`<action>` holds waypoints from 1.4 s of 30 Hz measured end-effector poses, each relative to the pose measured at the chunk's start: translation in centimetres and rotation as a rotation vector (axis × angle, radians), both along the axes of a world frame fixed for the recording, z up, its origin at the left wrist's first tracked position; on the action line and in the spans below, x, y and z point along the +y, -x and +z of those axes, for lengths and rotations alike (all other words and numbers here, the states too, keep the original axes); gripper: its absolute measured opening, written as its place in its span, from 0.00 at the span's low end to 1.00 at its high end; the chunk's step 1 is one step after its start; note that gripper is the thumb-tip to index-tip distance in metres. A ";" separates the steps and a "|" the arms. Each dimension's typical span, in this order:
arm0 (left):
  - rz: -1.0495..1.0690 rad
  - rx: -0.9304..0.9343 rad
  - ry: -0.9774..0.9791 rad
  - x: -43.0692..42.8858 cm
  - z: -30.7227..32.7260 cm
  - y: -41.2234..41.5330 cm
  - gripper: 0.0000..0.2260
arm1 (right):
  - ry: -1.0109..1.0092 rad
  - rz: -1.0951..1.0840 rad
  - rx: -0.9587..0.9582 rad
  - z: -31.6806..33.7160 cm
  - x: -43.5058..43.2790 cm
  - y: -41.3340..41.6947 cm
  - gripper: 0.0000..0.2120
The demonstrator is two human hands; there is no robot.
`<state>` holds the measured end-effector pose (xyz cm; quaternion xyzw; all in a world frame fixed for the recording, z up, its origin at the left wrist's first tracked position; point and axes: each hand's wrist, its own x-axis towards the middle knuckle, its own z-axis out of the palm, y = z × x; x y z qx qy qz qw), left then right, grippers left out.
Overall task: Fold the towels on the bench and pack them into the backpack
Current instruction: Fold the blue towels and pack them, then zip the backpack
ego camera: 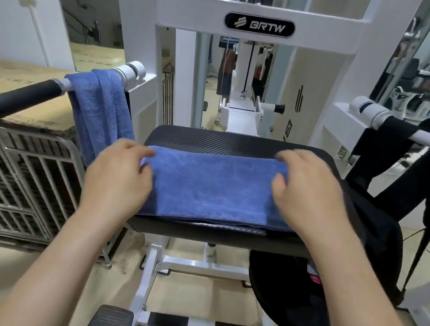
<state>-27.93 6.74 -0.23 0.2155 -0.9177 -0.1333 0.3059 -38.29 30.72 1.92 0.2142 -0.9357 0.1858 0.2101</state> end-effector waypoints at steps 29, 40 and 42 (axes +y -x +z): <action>-0.241 0.067 -1.082 -1.3 -0.3 2.3 0.25 | -0.095 0.155 -0.363 3.1 0.3 11.6 0.05; -0.119 0.317 -0.867 5.4 -4.9 -4.7 0.20 | -0.332 0.696 -0.254 3.4 -12.3 4.8 0.22; -0.108 0.301 -0.514 3.7 -4.9 -4.8 0.17 | -0.419 0.809 -0.331 2.3 -10.2 1.9 0.25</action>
